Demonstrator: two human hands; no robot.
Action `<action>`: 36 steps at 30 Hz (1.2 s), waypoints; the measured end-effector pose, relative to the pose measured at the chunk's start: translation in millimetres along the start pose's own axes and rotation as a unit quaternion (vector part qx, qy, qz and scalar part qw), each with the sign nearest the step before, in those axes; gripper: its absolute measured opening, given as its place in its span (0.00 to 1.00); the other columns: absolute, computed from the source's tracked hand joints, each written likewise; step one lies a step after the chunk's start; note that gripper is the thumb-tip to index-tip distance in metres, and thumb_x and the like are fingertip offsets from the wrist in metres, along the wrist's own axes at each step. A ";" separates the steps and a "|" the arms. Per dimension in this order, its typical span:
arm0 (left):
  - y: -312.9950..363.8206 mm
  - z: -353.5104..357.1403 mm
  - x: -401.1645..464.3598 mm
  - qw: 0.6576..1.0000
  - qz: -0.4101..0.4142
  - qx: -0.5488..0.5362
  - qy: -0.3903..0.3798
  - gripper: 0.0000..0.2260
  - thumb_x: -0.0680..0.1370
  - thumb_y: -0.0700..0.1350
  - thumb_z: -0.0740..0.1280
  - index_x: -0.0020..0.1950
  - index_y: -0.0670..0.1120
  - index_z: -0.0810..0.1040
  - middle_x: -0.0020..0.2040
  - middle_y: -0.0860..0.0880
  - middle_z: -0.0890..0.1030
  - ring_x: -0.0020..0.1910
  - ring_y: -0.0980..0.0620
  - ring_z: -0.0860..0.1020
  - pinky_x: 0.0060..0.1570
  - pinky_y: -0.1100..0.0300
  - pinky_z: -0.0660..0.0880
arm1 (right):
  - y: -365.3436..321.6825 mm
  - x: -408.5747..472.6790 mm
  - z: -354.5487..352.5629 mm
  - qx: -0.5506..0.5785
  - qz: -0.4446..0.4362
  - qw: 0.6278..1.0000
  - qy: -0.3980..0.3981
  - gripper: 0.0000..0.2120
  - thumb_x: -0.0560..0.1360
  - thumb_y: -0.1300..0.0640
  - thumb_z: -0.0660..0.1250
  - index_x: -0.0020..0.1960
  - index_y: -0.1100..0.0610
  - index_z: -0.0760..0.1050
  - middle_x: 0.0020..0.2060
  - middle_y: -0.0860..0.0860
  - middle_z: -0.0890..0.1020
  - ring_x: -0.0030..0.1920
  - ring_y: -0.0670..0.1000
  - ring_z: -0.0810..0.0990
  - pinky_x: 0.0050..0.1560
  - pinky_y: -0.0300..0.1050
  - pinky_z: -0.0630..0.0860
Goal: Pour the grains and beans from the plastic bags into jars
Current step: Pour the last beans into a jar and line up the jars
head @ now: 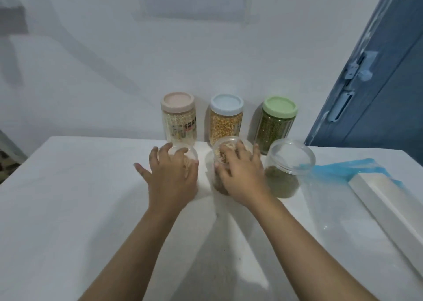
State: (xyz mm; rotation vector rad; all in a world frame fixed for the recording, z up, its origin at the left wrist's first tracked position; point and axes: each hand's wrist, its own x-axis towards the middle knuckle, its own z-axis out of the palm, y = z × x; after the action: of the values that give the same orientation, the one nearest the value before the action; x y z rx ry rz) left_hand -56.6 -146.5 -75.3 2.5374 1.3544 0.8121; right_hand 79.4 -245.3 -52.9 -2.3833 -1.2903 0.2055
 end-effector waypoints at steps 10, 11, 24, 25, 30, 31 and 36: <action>-36.1 28.7 58.1 0.991 0.109 -0.074 0.035 0.25 0.77 0.62 0.58 0.60 0.46 0.80 0.62 0.44 0.78 0.64 0.38 0.68 0.64 0.43 0.69 | 4.6 26.2 24.4 -0.016 -0.067 0.993 0.101 0.23 0.80 0.52 0.62 0.74 0.51 0.67 0.73 0.58 0.64 0.74 0.68 0.51 0.77 0.67 0.48; -36.8 30.0 62.2 0.992 0.104 -0.073 0.020 0.26 0.77 0.63 0.56 0.61 0.47 0.80 0.63 0.44 0.77 0.65 0.36 0.68 0.64 0.44 0.69 | 4.6 28.0 24.5 -0.018 -0.073 0.992 0.104 0.23 0.79 0.52 0.62 0.74 0.51 0.68 0.73 0.59 0.65 0.73 0.67 0.51 0.77 0.67 0.47; 30.7 30.5 24.0 0.978 0.195 -0.069 0.031 0.16 0.82 0.49 0.57 0.67 0.47 0.76 0.69 0.47 0.74 0.74 0.43 0.65 0.75 0.36 0.48 | 17.7 -1.1 -26.6 0.024 -0.008 0.995 0.097 0.25 0.83 0.51 0.59 0.79 0.49 0.60 0.80 0.54 0.56 0.80 0.59 0.46 0.79 0.60 0.48; 39.8 33.5 21.8 0.974 0.209 -0.083 0.015 0.17 0.83 0.49 0.57 0.68 0.47 0.75 0.70 0.46 0.73 0.75 0.43 0.64 0.76 0.38 0.49 | 24.6 -6.4 -32.5 0.007 0.018 0.995 0.101 0.25 0.83 0.50 0.59 0.79 0.49 0.61 0.80 0.54 0.56 0.80 0.59 0.46 0.79 0.59 0.47; 61.0 53.4 26.7 0.968 0.234 -0.074 -0.043 0.18 0.81 0.49 0.64 0.69 0.45 0.74 0.70 0.44 0.72 0.73 0.41 0.65 0.72 0.42 0.63 | 63.0 -19.8 -40.0 -0.038 0.197 0.979 0.043 0.24 0.83 0.51 0.55 0.79 0.43 0.56 0.81 0.52 0.45 0.77 0.69 0.40 0.76 0.67 0.46; 61.0 56.2 28.5 0.970 0.226 -0.080 -0.047 0.17 0.80 0.49 0.65 0.68 0.46 0.74 0.69 0.44 0.73 0.72 0.42 0.66 0.71 0.42 0.65 | 67.4 -21.1 -37.1 -0.006 0.203 0.979 0.029 0.25 0.84 0.53 0.54 0.79 0.42 0.54 0.80 0.52 0.42 0.77 0.70 0.41 0.75 0.66 0.48; 64.0 60.2 28.5 0.974 0.190 -0.105 -0.059 0.18 0.79 0.47 0.67 0.69 0.46 0.73 0.70 0.46 0.70 0.73 0.43 0.62 0.71 0.43 0.64 | 85.1 -18.4 -26.4 0.034 0.099 0.993 0.056 0.26 0.83 0.59 0.54 0.78 0.41 0.56 0.80 0.50 0.44 0.75 0.67 0.51 0.71 0.62 0.63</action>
State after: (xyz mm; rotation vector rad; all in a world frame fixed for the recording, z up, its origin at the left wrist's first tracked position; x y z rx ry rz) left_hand 34.1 -153.6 -90.9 2.6551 0.7138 0.7989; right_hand 142.7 -309.1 -66.9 -2.4261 -0.9813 0.1669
